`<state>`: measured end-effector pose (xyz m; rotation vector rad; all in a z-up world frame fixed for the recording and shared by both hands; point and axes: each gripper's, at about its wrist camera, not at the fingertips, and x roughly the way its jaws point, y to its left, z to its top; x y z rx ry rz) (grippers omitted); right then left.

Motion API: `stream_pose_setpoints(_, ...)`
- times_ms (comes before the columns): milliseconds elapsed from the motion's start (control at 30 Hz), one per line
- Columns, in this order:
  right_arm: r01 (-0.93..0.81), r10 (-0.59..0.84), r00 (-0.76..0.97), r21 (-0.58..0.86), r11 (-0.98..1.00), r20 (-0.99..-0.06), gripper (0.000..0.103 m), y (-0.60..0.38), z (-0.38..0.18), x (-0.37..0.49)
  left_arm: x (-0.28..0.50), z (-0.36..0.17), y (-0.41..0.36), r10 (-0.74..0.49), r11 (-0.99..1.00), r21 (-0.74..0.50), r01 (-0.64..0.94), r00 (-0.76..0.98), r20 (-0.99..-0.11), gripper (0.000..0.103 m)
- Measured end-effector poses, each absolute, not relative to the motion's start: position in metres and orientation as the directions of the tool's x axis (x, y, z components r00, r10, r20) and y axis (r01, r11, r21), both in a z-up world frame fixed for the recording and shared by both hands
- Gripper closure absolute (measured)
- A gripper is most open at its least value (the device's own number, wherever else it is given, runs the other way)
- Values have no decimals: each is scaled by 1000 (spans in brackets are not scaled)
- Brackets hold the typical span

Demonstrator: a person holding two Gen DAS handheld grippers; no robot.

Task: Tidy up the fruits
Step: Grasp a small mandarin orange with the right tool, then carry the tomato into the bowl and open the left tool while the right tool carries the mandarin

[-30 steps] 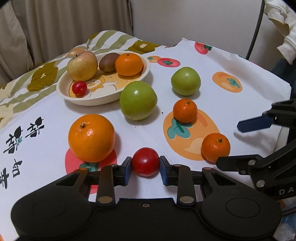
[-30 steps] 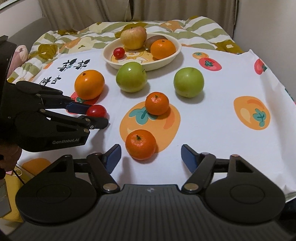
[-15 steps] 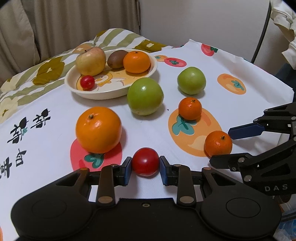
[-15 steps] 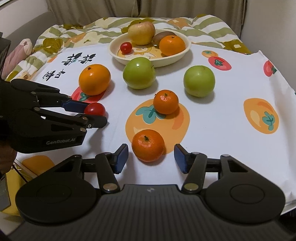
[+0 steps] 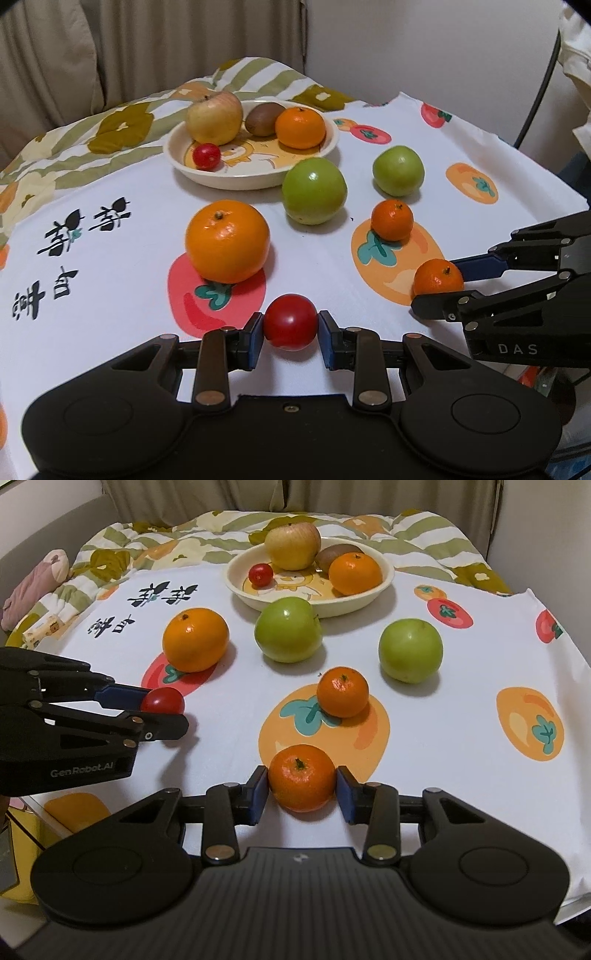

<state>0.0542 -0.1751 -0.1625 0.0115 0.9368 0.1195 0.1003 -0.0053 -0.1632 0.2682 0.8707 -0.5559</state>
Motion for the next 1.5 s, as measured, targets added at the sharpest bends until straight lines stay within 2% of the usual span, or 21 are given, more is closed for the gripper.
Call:
stream_pose_setpoints(667, -140, 135, 639, 58, 988, -758, 49, -155, -87, 49, 78, -85, 21, -316, 899, -7, 437, 638, -702, 69)
stream_pose_setpoints(967, -190, 170, 671, 55, 980, -722, 49, -162, -62, 71, 91, -55, 17, -282, 929, -3, 370, 701, -655, 69)
stream_pose_setpoints(1500, -320, 247, 649, 38, 947, -720, 49, -204, -62, 155, 148, -59, -27, -201, 969, -32, 247, 700, -685, 69)
